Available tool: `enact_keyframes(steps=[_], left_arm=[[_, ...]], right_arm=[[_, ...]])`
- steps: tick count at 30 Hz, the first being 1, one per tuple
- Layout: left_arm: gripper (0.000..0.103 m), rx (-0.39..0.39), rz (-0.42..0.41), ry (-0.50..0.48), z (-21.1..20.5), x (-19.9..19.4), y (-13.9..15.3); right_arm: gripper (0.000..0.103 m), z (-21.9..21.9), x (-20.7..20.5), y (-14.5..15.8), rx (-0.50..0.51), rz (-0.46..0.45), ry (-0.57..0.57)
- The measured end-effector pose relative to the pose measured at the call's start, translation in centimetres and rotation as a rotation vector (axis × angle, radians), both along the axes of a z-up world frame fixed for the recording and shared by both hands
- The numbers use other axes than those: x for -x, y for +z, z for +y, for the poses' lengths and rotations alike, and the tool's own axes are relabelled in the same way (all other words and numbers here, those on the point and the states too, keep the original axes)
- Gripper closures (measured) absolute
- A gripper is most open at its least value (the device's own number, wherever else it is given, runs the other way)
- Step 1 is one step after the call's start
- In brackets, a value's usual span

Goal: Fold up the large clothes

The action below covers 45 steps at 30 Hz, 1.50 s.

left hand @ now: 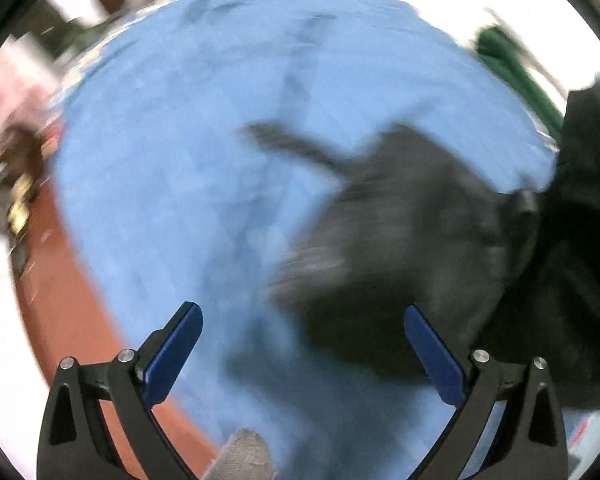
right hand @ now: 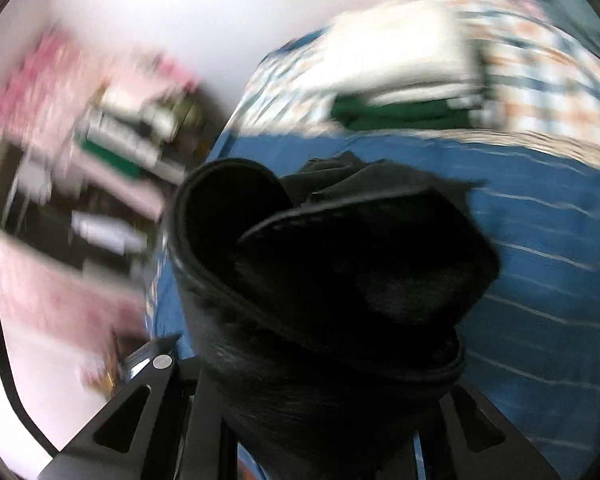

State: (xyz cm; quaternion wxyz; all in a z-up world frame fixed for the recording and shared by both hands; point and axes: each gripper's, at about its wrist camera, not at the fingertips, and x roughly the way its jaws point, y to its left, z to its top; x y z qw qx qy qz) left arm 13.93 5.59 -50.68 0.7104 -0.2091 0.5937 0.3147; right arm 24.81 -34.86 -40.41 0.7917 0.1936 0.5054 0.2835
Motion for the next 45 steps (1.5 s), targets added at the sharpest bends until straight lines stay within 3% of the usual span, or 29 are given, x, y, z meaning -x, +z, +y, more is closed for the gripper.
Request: enact_keyframes(steps=[3,6,10,12,15,16,17,20,24,25,26,29,34,39,42,45], left_arm=[[0.0,-0.017,0.057,0.119,3.5,5.1,-0.8],[0.0,-0.023,0.075,0.23,5.2,9.3,-1.6],[0.0,-0.039,0.071,0.303,6.4,12.0,-1.5],[0.0,-0.033,0.053,0.319,6.6,12.6,-1.1],[0.0,-0.031,0.026,0.319,7.3,12.3,-0.6],[0.0,-0.027,0.01,0.32,7.2,12.2,-0.1],[0.0,-0.025,-0.003,0.321,7.3,12.1,0.4],[0.0,-0.022,-0.054,0.324,7.0,11.2,1.9],[0.0,-0.042,-0.102,0.302,7.3,9.4,2.3],[0.0,-0.049,-0.104,0.291,7.2,8.8,2.0],[0.0,-0.049,-0.107,0.28,7.4,7.9,1.7],[0.0,-0.051,-0.123,0.247,7.9,4.9,1.3],[0.0,-0.112,-0.131,0.174,7.8,1.5,1.5],[0.0,-0.146,-0.077,0.13,7.8,-0.5,0.0],[0.0,-0.187,-0.024,0.098,7.7,-1.4,-1.0],[0.0,-0.226,0.021,0.085,7.9,-1.9,-2.0]], right_arm=[[0.084,10.0,0.9,-1.4,0.065,-0.005,0.187],[0.084,17.9,3.0,-5.4,0.146,0.04,0.33],[0.082,25.0,5.6,-13.0,0.289,0.164,0.464],[0.077,26.2,5.8,-14.9,0.319,0.236,0.495],[0.049,25.3,6.0,-13.0,0.24,0.263,0.546],[0.031,24.5,6.1,-11.8,0.2,0.274,0.566],[0.023,23.6,5.9,-10.2,0.147,0.278,0.594],[0.023,19.1,4.9,-5.9,0.039,0.274,0.632],[0.023,12.7,0.9,-4.4,0.057,0.319,0.466],[0.027,11.6,-0.3,-5.1,0.085,0.325,0.424],[0.041,11.1,-1.1,-5.9,0.11,0.326,0.4],[0.061,12.1,-4.7,-10.2,0.173,0.368,0.379],[0.06,17.6,-7.5,-17.5,0.335,0.418,0.38],[0.06,21.2,-6.6,-18.8,0.487,0.351,0.41],[0.057,19.6,-7.1,-16.7,0.405,0.415,0.41],[0.057,16.5,-8.1,-13.5,0.233,0.428,0.338]])
